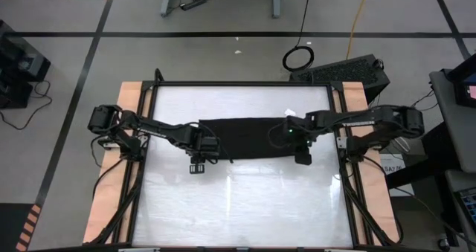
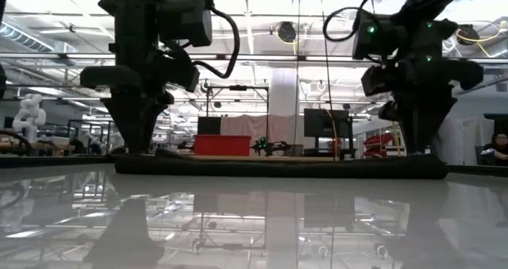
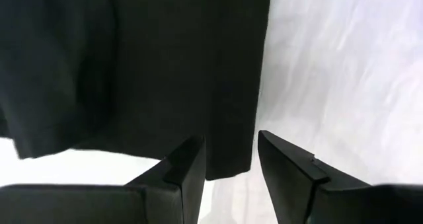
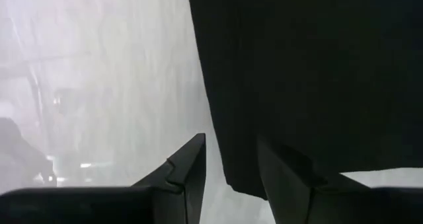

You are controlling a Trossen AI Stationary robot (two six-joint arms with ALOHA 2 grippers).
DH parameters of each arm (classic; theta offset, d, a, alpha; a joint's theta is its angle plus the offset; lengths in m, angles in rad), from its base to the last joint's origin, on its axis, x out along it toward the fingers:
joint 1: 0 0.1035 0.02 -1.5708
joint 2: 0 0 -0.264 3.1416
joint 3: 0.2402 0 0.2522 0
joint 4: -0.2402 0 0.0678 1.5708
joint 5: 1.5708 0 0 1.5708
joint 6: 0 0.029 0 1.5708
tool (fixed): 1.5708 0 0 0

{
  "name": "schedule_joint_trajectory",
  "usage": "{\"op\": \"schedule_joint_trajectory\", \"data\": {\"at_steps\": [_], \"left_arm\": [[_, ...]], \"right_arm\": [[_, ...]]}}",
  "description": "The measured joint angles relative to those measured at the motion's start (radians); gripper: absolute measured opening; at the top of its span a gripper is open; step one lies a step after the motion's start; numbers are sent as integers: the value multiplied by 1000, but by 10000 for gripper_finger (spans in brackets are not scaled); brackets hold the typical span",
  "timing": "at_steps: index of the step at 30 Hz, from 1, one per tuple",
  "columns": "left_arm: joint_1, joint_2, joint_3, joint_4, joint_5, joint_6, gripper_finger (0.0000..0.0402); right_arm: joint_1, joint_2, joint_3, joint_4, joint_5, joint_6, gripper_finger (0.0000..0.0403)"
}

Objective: Roll towel
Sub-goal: Roll the towel

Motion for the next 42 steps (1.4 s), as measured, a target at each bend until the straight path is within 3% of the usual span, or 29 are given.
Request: {"op": "schedule_joint_trajectory", "data": {"at_steps": [10,21,33,42], "left_arm": [[7,0,-80,22,2,6,144],[8,0,-80,36,-31,20,144],[25,0,-80,69,-59,42,144],[41,0,-79,72,83,63,144]], "right_arm": [[0,79,1,12,36,-9,116],[13,79,1,56,103,-74,6],[13,79,1,56,102,-78,1],[13,79,1,56,101,-76,1]]}}
